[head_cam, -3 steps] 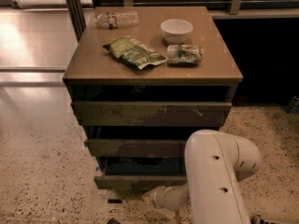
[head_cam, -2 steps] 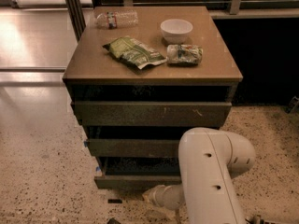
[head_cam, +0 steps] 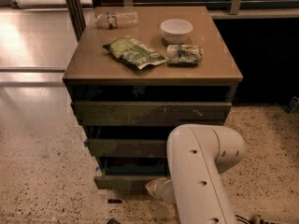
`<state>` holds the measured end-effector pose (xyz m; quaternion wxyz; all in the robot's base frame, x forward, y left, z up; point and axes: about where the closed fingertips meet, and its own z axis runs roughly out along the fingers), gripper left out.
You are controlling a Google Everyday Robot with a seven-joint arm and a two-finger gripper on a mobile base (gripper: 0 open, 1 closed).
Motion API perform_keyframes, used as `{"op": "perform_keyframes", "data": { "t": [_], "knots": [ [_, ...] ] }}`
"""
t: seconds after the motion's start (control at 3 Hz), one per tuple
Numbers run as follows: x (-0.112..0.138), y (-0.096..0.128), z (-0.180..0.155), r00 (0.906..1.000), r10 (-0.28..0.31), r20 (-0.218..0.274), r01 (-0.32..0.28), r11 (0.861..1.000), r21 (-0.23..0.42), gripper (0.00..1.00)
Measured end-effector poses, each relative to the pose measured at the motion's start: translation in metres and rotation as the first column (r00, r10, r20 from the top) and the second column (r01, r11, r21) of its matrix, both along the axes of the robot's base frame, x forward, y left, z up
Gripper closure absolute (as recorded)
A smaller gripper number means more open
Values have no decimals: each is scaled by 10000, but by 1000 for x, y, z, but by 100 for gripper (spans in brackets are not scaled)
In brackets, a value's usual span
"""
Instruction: Close bottom drawer
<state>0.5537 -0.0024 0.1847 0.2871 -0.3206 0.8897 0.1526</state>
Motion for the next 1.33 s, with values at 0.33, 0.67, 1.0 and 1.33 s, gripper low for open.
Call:
{"op": "perform_keyframes", "data": {
  "t": [0.33,0.67,1.0,1.33],
  "knots": [
    [16,-9,-1,9987,-491,124,484,9978,461,100],
    [16,-9,-1,9987,-490,125,484,9978,464,100],
    [24,-1,4,9984,-494,262,471,9955,827,100],
    [39,7,11,9975,-454,540,386,9920,1202,100]
  ]
}}
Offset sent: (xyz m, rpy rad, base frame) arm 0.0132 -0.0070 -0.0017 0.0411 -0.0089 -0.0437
